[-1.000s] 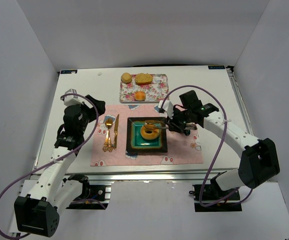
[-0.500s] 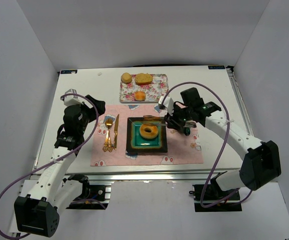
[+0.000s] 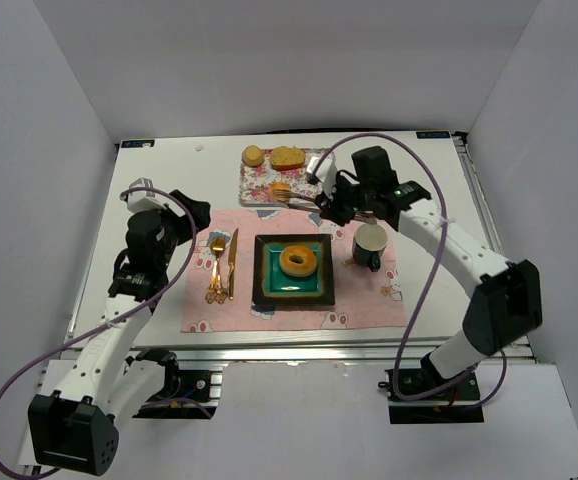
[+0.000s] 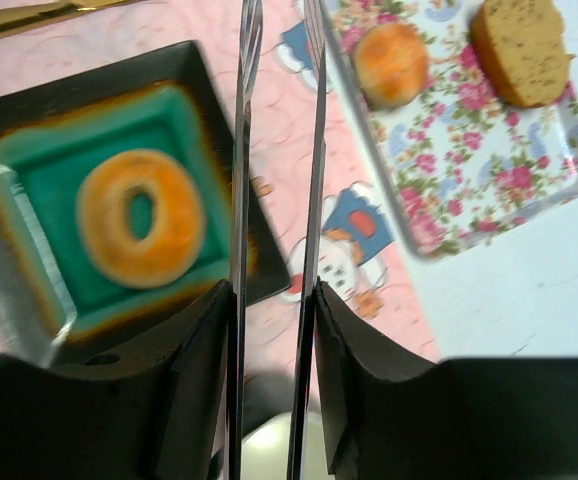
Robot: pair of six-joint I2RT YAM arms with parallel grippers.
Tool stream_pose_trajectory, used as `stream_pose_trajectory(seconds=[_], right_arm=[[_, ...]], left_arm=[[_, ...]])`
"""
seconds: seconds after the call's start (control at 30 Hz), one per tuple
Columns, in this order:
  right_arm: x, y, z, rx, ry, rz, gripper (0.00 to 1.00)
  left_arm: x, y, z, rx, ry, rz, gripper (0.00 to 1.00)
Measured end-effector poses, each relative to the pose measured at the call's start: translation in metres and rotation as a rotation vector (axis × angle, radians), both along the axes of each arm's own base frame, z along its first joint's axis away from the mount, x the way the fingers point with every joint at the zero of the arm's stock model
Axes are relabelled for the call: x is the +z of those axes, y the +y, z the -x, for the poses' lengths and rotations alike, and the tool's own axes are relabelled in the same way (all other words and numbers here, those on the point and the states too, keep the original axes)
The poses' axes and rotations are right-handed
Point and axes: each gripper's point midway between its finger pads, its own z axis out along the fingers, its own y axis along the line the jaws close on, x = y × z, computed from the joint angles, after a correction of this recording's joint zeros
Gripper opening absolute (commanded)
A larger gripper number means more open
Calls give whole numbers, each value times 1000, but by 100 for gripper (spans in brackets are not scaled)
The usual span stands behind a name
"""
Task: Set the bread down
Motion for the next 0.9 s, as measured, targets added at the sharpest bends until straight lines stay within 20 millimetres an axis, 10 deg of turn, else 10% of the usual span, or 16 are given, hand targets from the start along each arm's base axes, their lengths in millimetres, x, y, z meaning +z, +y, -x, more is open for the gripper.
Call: stream_pose_trajectory(seconds=[0.4,0.9], right_arm=[[-53,27,-93,-66,-13,107,44],[-71,19,-110,-86,-28,166,48]], left_arm=[[13,1,7,1,-39,8,94],[15,1,8,4,-45,20,94]])
